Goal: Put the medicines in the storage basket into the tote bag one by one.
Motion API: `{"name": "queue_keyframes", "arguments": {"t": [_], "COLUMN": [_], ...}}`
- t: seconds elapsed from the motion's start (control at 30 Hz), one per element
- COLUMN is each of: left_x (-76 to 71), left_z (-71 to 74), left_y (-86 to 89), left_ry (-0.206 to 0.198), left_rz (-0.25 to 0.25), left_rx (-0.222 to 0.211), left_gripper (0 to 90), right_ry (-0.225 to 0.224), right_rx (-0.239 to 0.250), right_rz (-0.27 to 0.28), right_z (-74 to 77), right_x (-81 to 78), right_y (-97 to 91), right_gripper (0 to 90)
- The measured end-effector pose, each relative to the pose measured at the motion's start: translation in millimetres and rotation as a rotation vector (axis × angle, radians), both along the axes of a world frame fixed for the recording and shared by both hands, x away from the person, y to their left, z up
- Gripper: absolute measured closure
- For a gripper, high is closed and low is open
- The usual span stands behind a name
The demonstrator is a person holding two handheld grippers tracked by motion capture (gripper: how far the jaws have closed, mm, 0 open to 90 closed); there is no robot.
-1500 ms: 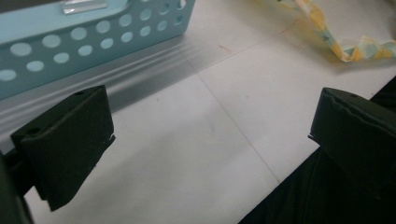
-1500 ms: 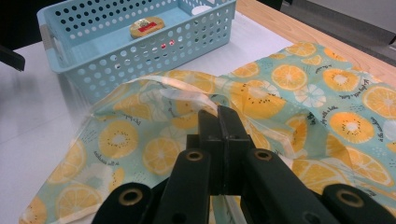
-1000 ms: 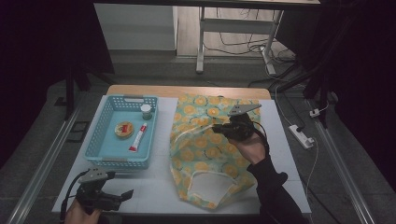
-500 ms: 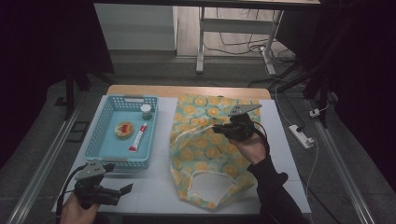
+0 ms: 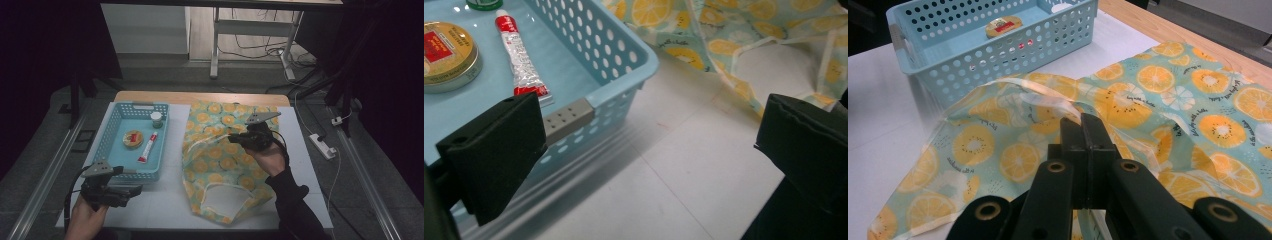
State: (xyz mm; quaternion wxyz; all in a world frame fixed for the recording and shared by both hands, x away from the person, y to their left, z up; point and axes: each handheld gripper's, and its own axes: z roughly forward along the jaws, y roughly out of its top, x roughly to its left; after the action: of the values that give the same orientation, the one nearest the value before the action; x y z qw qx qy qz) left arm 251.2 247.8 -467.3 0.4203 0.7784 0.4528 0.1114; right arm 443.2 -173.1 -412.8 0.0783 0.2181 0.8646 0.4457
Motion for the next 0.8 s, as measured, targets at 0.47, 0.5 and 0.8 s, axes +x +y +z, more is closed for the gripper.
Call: {"name": "queue_keyframes", "arguments": {"t": [0.47,0.5,0.8], "left_x": [34.7,37.3,59.3], "left_z": [7.4,8.4,9.9], "left_y": [-0.8,-1.1,4.9], "left_ry": [-0.002,-0.005,0.006], "left_rz": [0.018,0.018,0.04], "left_rx": [0.062,0.075,0.066], "left_gripper": [0.0,0.0,0.0], "right_ry": [-0.005,-0.005,-0.011], "right_rx": [-0.003,-0.002,0.0], "right_rz": [0.004,0.004,0.003], "right_z": [-0.5,-0.5,-0.5], "right_x": [-0.8,-0.9,-1.1], "right_y": [1.0,1.0,0.7], "right_gripper": [90.0,90.0,90.0]}}
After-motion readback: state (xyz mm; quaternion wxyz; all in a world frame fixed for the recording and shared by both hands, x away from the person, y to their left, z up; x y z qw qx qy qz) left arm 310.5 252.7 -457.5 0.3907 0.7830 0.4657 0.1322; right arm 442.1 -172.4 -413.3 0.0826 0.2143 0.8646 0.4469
